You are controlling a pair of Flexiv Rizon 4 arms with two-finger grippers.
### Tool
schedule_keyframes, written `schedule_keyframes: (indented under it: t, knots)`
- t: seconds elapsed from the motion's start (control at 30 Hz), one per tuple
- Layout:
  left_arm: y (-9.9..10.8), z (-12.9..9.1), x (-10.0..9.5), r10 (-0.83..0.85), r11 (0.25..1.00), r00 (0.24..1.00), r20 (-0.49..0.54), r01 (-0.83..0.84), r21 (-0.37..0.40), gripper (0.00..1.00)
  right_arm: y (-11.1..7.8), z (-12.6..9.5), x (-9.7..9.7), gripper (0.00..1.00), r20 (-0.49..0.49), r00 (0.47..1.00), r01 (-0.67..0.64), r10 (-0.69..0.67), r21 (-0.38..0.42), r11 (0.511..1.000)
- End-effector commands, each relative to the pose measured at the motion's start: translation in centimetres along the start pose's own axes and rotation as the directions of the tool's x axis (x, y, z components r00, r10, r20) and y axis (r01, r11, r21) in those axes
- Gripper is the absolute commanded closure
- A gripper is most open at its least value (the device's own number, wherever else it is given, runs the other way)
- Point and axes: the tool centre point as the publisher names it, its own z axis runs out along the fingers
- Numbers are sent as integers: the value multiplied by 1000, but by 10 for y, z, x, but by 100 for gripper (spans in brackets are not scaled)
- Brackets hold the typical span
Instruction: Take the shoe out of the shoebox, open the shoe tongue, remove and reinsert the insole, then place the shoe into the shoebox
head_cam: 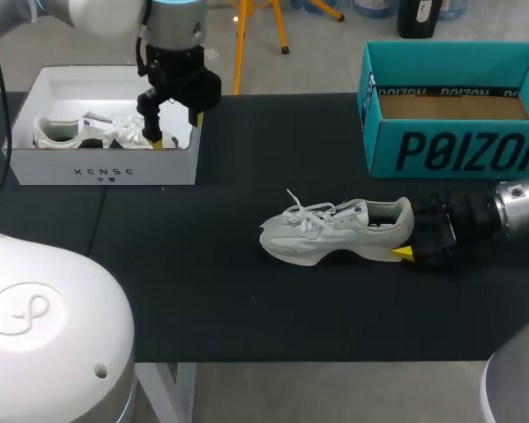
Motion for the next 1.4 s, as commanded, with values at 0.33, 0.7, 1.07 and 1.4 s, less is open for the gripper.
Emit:
schedule_keyframes:
  t: [0.33, 0.7, 1.07, 1.4]
  knots:
    - [-115, 42, -20, -889, 451, 451, 76, 892, -19, 0, -1, 3, 0, 100, 1, 1000, 1, -1, 3, 1000]
    - [-115, 42, -20, -889, 451, 451, 76, 892, -19, 0, -1, 3, 0, 100, 1, 1000, 1, -1, 3, 1000]
    - [-119, 39, -18, -900, 428, 426, 89, 904, -3, 0, -1, 3, 0, 100, 1, 1000, 1, -1, 3, 1000]
    - [-164, 16, -13, -999, -6, -15, 51, 986, 169, 0, -1, 3, 0, 100, 1, 1000, 1, -1, 3, 1000]
